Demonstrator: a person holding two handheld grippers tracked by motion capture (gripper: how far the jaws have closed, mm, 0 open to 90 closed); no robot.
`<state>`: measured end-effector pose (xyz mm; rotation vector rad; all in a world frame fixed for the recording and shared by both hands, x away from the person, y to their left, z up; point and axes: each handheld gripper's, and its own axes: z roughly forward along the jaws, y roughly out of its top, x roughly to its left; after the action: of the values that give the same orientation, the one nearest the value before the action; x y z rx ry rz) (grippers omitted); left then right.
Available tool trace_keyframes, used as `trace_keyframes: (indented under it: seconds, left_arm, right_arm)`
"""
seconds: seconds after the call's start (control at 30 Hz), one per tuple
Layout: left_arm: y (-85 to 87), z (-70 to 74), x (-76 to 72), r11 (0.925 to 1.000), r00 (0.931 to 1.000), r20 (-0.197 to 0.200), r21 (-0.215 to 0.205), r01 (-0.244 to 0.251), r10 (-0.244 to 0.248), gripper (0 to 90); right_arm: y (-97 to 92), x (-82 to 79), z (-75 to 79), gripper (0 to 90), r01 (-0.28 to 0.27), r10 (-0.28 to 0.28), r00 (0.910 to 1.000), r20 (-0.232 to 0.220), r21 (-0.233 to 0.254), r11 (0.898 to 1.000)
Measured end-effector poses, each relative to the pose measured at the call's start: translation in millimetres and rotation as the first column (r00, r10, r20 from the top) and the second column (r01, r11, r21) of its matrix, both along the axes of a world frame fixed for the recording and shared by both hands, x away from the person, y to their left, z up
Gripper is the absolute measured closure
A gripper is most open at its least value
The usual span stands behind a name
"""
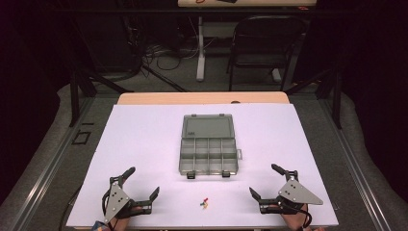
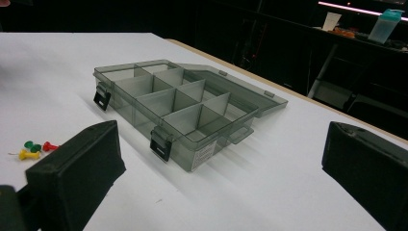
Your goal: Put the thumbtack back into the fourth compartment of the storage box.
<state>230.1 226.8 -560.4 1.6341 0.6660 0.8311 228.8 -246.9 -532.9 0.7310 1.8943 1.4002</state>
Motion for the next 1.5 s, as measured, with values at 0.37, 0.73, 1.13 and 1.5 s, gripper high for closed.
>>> trace_keyframes:
  seconds: [0.37,0.73,1.13,1.5]
  left_arm:
    - [-1.2,0.1,0.3,0.9999,1.0,0.001,0.015,0.001,-0.001,0.2]
    - [-1.1,0.3,0.3,0.9999,1.0,0.0,0.01,-0.002,0.002,0.2]
    - [-1.3,-0.1,1.3,0.9999,1.0,-0.003,0.01,-0.001,0.001,0.3]
    - [-1.0,-0.3,1.5,0.9998,1.0,-0.006,0.018,-0.004,0.004,0.3]
  right_arm:
    - [1.0,0.0,-0.3,0.0,0.0,0.0,1.0,-0.007,-0.015,1.0]
    - [7.6,-0.2,0.8,0.0,-0.02,0.02,0.9996,-0.019,-0.029,0.999]
    - [23.1,1.9,6.1,0.0,-0.063,0.059,0.9954,-0.075,-0.049,0.997]
    - [49.9,9.0,8.3,0.0,-0.149,0.13,0.9734,-0.189,-0.091,0.985]
